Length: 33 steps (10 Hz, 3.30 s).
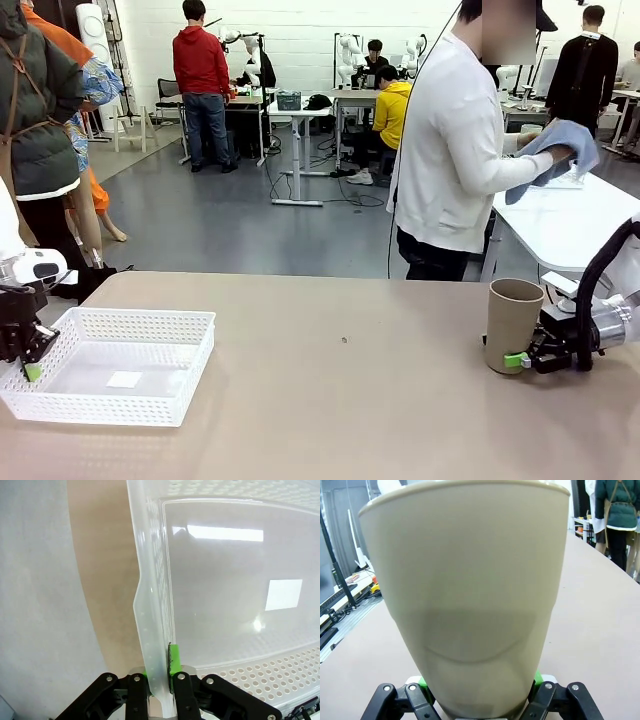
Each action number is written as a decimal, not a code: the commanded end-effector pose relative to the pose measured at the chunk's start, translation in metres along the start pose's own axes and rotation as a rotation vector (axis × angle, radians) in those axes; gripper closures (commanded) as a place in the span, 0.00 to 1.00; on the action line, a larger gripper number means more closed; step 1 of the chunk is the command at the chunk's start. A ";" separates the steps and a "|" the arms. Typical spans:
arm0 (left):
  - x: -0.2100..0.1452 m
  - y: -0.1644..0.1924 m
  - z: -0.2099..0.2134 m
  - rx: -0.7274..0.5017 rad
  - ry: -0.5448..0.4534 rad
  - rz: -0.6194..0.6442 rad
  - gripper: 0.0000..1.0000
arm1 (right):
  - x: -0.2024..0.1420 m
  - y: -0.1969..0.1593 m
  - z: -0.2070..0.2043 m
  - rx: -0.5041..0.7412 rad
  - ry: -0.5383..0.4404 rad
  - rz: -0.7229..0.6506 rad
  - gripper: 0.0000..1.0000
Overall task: Clean and organize the cups into the basket.
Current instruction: Pick up the Organizing basket and move it to the center of the table, then pick up the Reusable plastic cup from the right side of the table and place it inside the Organizing basket.
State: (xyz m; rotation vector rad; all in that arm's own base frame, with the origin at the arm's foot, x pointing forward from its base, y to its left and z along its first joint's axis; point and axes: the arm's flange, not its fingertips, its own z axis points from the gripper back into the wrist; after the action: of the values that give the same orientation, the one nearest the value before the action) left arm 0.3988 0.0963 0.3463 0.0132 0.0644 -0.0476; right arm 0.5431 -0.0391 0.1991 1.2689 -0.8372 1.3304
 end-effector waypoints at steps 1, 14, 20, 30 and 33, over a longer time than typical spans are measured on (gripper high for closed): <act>-0.010 -0.024 0.021 -0.037 0.019 -0.041 1.00 | 0.023 0.001 -0.008 -0.073 0.020 -0.050 0.36; -0.003 -0.284 0.032 0.050 -0.184 0.174 1.00 | 0.235 0.086 -0.033 -0.262 -0.072 0.065 0.36; 0.001 -0.367 0.021 0.015 -0.135 0.109 1.00 | 0.268 0.104 -0.021 -0.294 -0.134 0.101 0.36; 0.002 -0.376 0.014 0.014 -0.118 0.054 1.00 | 0.290 0.107 -0.047 -0.248 0.154 0.189 0.23; 0.002 -0.376 0.014 0.014 -0.118 0.054 1.00 | 0.321 0.090 -0.192 -0.147 0.653 0.248 0.23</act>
State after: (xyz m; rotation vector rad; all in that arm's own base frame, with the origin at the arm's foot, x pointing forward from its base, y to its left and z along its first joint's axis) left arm 0.3857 -0.2781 0.3551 0.0250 -0.0494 0.0030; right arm 0.4510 0.1649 0.4981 0.6998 -0.8045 1.6446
